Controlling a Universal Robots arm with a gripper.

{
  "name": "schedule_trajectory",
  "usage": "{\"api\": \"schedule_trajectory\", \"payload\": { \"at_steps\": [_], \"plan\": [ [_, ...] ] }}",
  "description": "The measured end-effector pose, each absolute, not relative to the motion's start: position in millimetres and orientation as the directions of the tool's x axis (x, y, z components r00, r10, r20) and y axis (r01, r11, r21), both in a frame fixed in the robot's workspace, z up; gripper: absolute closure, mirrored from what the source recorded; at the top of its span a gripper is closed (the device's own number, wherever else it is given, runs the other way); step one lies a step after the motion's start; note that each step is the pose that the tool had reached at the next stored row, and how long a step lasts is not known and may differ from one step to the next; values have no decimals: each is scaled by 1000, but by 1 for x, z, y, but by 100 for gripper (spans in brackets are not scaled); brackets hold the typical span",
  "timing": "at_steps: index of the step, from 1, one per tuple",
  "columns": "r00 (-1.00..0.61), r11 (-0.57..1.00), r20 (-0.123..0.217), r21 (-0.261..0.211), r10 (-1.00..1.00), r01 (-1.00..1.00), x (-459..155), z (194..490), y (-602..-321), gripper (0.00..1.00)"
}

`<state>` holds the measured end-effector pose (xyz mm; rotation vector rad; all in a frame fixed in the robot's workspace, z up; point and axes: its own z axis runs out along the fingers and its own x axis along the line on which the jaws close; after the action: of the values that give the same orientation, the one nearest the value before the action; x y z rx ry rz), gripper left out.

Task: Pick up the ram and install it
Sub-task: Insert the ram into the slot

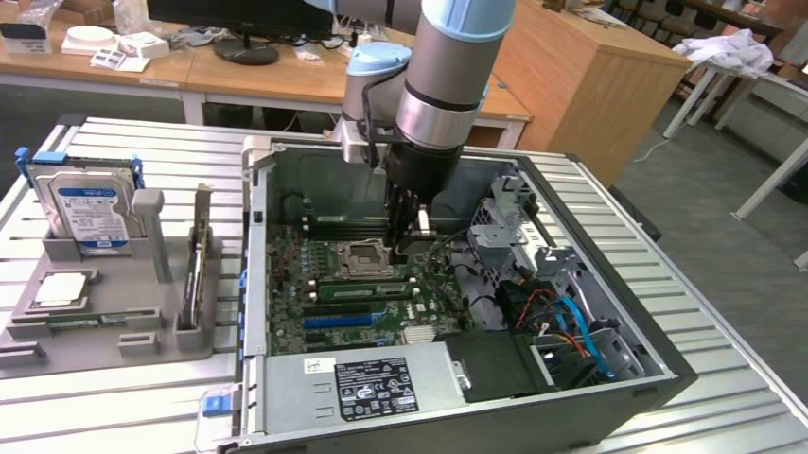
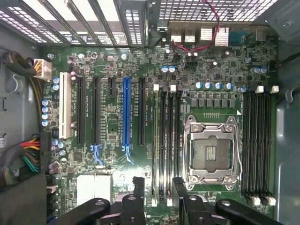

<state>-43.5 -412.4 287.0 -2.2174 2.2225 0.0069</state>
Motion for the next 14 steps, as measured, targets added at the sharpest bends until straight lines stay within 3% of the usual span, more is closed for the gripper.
{"api": "schedule_trajectory", "payload": {
  "at_steps": [14],
  "plan": [
    [-2,2,-5,2,-1000,-1000,-43,310,-412,63]
  ]
}}
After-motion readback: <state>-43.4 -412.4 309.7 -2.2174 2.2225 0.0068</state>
